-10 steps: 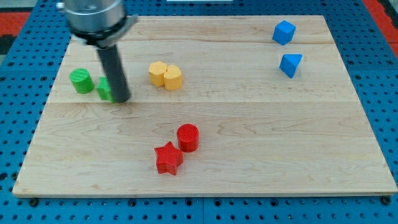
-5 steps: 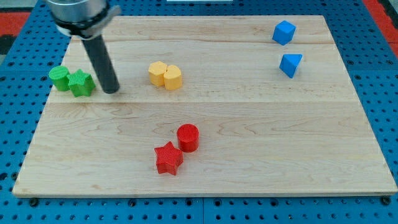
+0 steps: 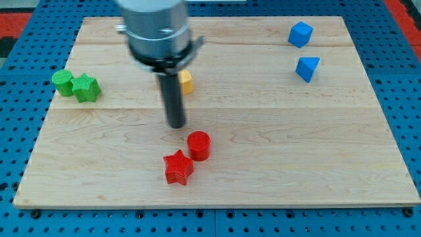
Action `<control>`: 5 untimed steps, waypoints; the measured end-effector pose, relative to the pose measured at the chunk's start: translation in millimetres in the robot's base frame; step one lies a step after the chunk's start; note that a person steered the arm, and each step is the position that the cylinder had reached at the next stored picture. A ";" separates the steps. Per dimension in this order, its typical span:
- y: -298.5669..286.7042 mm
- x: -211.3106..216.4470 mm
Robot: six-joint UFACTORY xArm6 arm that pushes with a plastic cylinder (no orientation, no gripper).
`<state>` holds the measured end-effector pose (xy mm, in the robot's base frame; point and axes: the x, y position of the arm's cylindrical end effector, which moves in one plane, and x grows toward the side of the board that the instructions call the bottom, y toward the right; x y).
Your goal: Place the blue triangle parallel to the yellow heart
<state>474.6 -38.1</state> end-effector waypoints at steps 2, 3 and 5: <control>147.0 -22.8; 219.4 -22.9; 255.2 -90.6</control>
<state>384.0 217.1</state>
